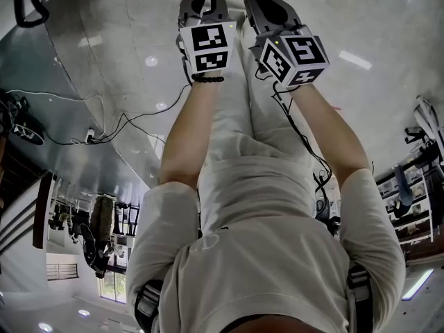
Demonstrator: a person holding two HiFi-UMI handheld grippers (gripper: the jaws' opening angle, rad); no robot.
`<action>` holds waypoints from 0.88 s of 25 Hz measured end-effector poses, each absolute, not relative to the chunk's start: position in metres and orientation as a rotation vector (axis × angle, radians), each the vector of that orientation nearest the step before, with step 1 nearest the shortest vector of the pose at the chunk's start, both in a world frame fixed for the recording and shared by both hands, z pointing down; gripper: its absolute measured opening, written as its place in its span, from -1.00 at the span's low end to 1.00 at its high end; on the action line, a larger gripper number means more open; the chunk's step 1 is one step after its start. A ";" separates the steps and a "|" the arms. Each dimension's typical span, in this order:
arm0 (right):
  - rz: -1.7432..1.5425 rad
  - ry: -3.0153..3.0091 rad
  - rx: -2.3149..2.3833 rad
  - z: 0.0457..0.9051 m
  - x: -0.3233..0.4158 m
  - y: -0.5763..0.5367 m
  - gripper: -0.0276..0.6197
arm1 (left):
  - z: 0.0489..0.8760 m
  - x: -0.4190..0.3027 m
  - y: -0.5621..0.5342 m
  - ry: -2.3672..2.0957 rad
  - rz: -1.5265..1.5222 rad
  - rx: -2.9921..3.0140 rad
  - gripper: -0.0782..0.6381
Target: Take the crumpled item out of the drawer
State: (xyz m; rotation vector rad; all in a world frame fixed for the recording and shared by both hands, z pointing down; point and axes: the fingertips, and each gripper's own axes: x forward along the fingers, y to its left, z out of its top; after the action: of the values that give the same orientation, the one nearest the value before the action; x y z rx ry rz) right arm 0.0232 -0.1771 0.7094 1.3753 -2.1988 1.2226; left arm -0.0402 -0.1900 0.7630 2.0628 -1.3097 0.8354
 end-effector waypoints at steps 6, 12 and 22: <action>1.216 -2.208 1.369 0.701 0.023 -0.175 -0.91 | 0.751 -0.039 -0.189 -1.320 0.807 2.073 -0.79; 1.184 -2.228 1.363 0.675 0.022 -0.175 -0.91 | 0.726 -0.041 -0.189 -1.326 0.790 2.090 -0.79; 1.150 -2.269 1.351 0.626 0.005 -0.177 -0.91 | 0.674 -0.052 -0.197 -1.347 0.734 2.123 -0.79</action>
State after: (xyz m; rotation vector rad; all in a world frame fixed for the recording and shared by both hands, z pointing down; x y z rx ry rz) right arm 0.0055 -0.1769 0.6262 1.3506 -2.2689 1.1499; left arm -0.0517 -0.1967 0.6743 2.1233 -1.3466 0.7337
